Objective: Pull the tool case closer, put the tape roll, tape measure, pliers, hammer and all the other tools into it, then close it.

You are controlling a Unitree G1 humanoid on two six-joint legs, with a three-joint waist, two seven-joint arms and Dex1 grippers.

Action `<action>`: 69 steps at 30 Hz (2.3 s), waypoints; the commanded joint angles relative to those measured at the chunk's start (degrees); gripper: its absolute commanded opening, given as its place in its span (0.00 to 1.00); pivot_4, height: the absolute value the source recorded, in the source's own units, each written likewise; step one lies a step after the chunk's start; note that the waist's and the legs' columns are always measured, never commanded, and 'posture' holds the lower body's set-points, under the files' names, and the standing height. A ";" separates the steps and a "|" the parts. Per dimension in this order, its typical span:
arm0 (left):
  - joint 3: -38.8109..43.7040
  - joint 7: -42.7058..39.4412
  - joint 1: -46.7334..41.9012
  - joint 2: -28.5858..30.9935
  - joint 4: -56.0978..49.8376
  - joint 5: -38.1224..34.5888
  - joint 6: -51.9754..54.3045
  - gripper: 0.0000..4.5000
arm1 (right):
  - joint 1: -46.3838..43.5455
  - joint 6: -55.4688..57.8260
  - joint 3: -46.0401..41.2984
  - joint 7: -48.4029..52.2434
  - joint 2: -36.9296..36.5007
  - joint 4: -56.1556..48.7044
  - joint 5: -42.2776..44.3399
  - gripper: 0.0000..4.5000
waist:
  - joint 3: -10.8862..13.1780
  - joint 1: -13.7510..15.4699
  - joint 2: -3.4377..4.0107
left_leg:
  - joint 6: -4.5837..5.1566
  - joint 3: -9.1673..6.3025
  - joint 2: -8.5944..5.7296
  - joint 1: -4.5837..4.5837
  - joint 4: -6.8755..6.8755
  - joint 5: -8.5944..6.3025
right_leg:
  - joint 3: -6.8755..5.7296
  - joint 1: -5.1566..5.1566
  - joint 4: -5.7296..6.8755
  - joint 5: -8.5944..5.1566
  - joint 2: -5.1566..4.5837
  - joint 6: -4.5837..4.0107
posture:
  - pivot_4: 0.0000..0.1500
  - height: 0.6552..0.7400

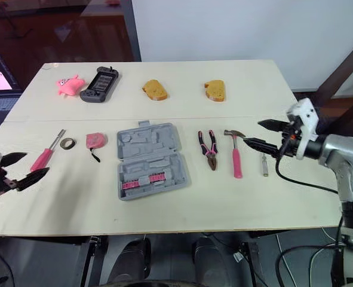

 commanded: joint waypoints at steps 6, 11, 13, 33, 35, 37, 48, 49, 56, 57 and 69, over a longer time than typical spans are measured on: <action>-15.27 -6.00 -10.13 1.32 0.58 6.78 -4.15 0.80 | -12.84 -10.33 17.25 2.84 4.56 5.51 -13.07 0.87 | 0.03 -0.13 0.04 | 0.00 0.01 0.01 -0.05 0.00 0.00 | 0.02 -0.12 0.05 0.02 0.03 0.01 | 1.00 1.00; -21.64 -6.67 -15.99 -0.24 6.43 10.97 -5.99 0.22 | -20.42 -22.31 24.54 2.28 10.41 18.95 -22.75 0.35 | 0.03 -0.19 0.05 | 0.01 0.01 0.01 -0.07 0.01 0.00 | 0.01 -0.15 0.07 0.03 0.04 0.03 | 1.00 1.00; -23.59 -6.40 -17.76 -1.22 8.73 12.54 -6.58 0.00 | -23.21 -25.93 26.87 2.33 12.82 24.25 -25.78 0.10 | 0.03 -0.16 0.05 | 0.01 0.02 0.01 -0.10 0.00 0.00 | 0.01 -0.19 0.08 0.03 0.04 0.03 | 1.00 1.00; -31.90 -0.16 -29.12 -13.81 23.28 20.44 -9.95 0.00 | -39.13 -49.22 32.61 -5.16 33.16 64.34 -41.42 0.01 | 0.03 -0.31 0.07 | 0.01 -0.04 0.00 -0.08 0.02 0.02 | -0.04 -0.19 0.25 0.06 0.05 0.03 | 1.00 1.00; -32.15 0.37 -30.24 -14.73 25.00 20.98 -10.49 0.00 | -39.32 -49.72 32.72 -6.13 33.93 65.94 -42.37 0.01 | 0.03 -0.36 0.08 | 0.00 -0.04 0.00 -0.08 0.02 0.02 | -0.04 -0.19 0.27 0.06 0.05 0.03 | 1.00 1.00; -32.79 0.67 -31.33 -15.97 26.67 21.67 -11.08 0.00 | -39.45 -50.14 32.52 -6.74 35.09 67.30 -42.83 0.01 | 0.03 -0.34 0.08 | 0.00 -0.04 0.00 -0.08 0.03 0.02 | -0.04 -0.18 0.28 0.06 0.05 0.03 | 1.00 1.00; -34.07 3.08 -36.38 -21.77 33.18 24.61 -13.11 0.00 | -39.76 -53.51 32.24 -5.62 37.30 67.80 -44.35 0.01 | -0.01 -0.06 0.13 | -0.01 -0.08 -0.03 -0.01 0.07 0.03 | -0.07 -0.09 0.31 0.06 0.03 0.04 | 1.00 1.00; -34.16 3.08 -36.36 -22.15 33.27 24.69 -13.22 0.00 | -39.50 -53.80 32.23 -5.13 37.11 67.56 -44.45 0.01 | -0.01 -0.07 0.15 | -0.01 -0.08 -0.03 0.00 0.07 0.03 | -0.07 -0.08 0.31 0.06 0.03 0.04 | 1.00 1.00; -35.09 1.67 -33.78 -22.28 29.99 24.83 -12.65 0.00 | -36.60 -54.59 31.36 -1.20 35.25 64.55 -43.52 0.01 | -0.02 -0.10 0.16 | -0.01 -0.09 -0.03 0.00 0.06 0.03 | -0.07 -0.07 0.31 0.06 0.03 0.04 | 1.00 1.00; -35.14 1.45 -33.48 -22.14 29.36 24.86 -12.43 0.00 | -36.05 -54.41 31.23 -0.69 34.95 63.80 -43.39 0.01 | -0.02 -0.14 0.16 | -0.01 -0.09 -0.03 0.01 0.06 0.03 | -0.07 -0.07 0.31 0.06 0.03 0.05 | 1.00 1.00; -35.32 -1.44 -26.73 -20.55 15.72 22.86 -4.66 0.00 | -23.13 -40.90 29.26 2.74 31.08 40.06 -39.71 0.01 | -0.03 -0.12 0.17 | -0.01 -0.10 -0.03 0.01 0.05 0.03 | -0.07 -0.05 0.29 0.05 0.03 0.05 | 1.00 1.00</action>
